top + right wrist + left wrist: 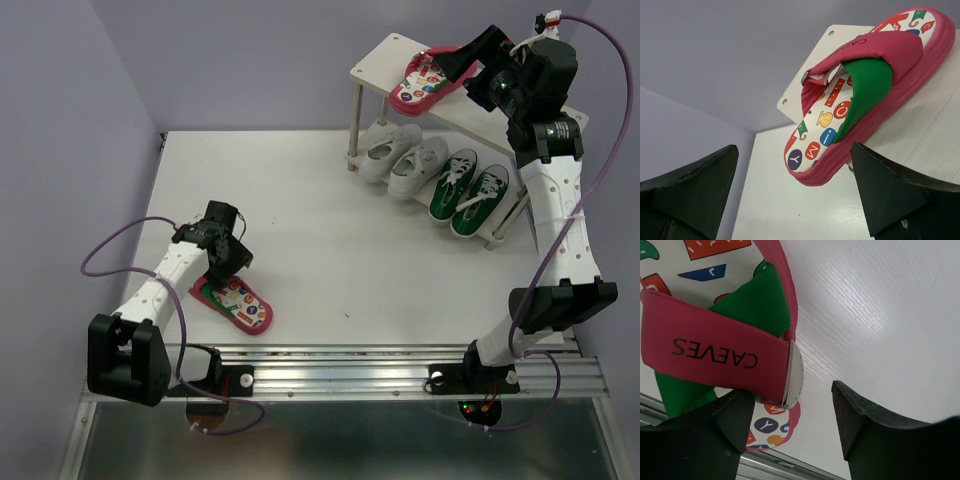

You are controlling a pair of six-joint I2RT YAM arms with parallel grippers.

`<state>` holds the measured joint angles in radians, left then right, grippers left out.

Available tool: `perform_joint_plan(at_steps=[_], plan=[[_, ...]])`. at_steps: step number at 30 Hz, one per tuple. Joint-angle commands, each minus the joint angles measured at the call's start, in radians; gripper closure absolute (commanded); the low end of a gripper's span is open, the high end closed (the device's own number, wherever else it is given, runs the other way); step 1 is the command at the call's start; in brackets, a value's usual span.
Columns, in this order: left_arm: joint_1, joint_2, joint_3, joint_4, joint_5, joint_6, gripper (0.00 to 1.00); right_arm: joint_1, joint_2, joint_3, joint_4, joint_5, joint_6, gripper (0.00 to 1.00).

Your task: Place and organize the shoes onto the shoe shelf

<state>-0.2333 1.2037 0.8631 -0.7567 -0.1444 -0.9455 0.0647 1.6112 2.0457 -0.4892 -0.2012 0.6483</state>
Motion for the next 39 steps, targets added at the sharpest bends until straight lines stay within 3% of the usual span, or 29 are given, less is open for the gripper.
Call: perform_joint_plan(at_steps=[1,8,10,12,13,18,23,33,39], plan=[[0.005,0.048,-0.004,0.066,-0.020,0.007,0.31,-0.006,-0.030,0.007,0.018,-0.010,-0.030,0.00],[0.005,0.097,0.022,0.100,-0.012,0.077,0.46,-0.006,-0.042,0.005,-0.011,-0.009,-0.038,0.00],[0.005,0.106,0.011,0.117,0.015,0.097,0.62,-0.006,-0.048,0.007,-0.020,-0.012,-0.042,0.00],[0.005,0.106,-0.007,0.135,0.043,0.122,0.92,-0.006,-0.054,0.013,-0.031,-0.023,-0.050,0.00],[0.005,0.106,-0.012,0.146,0.058,0.135,1.00,-0.006,-0.053,0.019,-0.035,-0.039,-0.052,0.00],[-0.015,0.117,0.026,0.252,0.213,0.238,1.00,-0.006,-0.024,0.100,-0.074,-0.125,-0.061,0.00],[-0.113,0.155,0.207,0.266,0.192,0.281,1.00,0.004,0.024,0.205,-0.115,-0.239,-0.081,0.00],[-0.330,0.298,0.382,0.388,0.243,0.248,1.00,0.155,0.012,0.157,-0.221,-0.291,-0.228,0.00],[-0.385,0.456,0.525,0.408,0.226,0.189,1.00,0.277,0.007,0.111,-0.432,-0.250,-0.406,0.00]])
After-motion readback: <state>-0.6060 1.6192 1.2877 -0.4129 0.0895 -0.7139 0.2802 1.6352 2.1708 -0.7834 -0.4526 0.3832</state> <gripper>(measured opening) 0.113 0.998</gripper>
